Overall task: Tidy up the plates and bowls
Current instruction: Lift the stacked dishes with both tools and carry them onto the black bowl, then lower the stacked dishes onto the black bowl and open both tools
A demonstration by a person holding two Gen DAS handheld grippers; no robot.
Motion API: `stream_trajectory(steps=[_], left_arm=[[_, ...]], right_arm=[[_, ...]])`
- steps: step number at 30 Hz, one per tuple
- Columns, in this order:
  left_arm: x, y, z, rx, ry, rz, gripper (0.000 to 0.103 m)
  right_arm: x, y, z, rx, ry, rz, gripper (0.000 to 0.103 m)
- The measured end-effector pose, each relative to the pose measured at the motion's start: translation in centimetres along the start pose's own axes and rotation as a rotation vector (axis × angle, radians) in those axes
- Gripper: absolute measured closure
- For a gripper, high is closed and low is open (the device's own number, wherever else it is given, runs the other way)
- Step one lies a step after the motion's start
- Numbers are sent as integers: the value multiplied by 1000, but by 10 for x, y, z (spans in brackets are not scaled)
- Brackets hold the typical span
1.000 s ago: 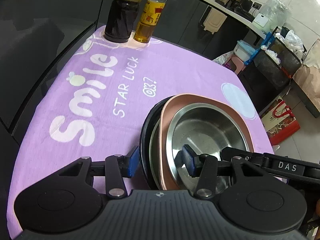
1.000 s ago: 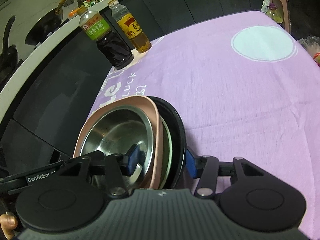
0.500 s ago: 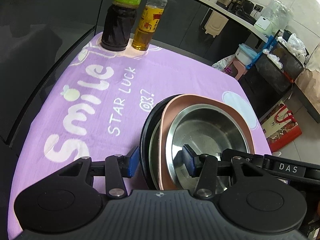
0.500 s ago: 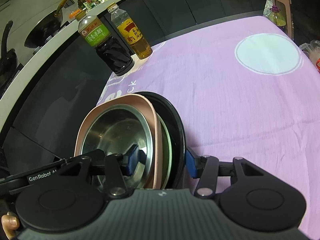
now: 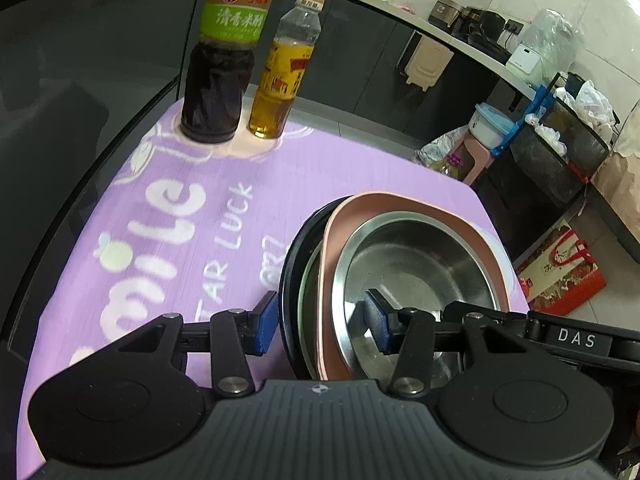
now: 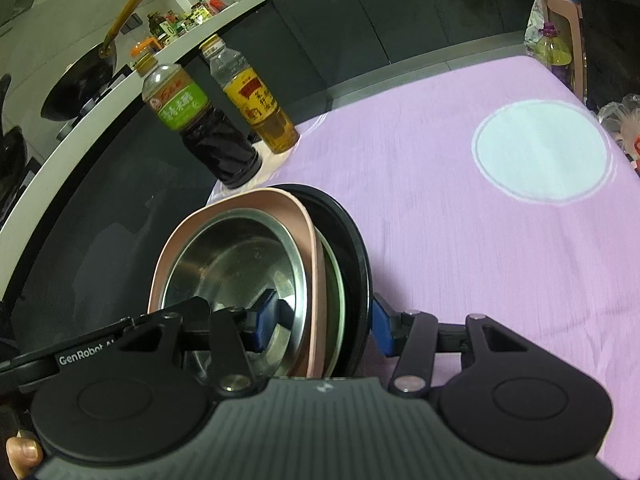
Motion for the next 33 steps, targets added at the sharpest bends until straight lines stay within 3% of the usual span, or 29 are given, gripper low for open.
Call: stream_trajectory(steps=[12, 33], left_arm=[[27, 37, 0, 1, 4, -3, 59], [49, 83, 8, 41, 11, 18, 59]], right_arm=[[30, 25, -12, -1, 20, 4, 54], [47, 62, -28, -10, 42, 50, 54]])
Point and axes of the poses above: each gripper's, at about its wrist camera, not at the fingertips, and y roughly the way its jaws point, z to its left, x to its top, the point moved 10 cm from there along y, roughly the way its jaws point, and after that the axes turned 4 degrees about -z, right-handed, at the moved point
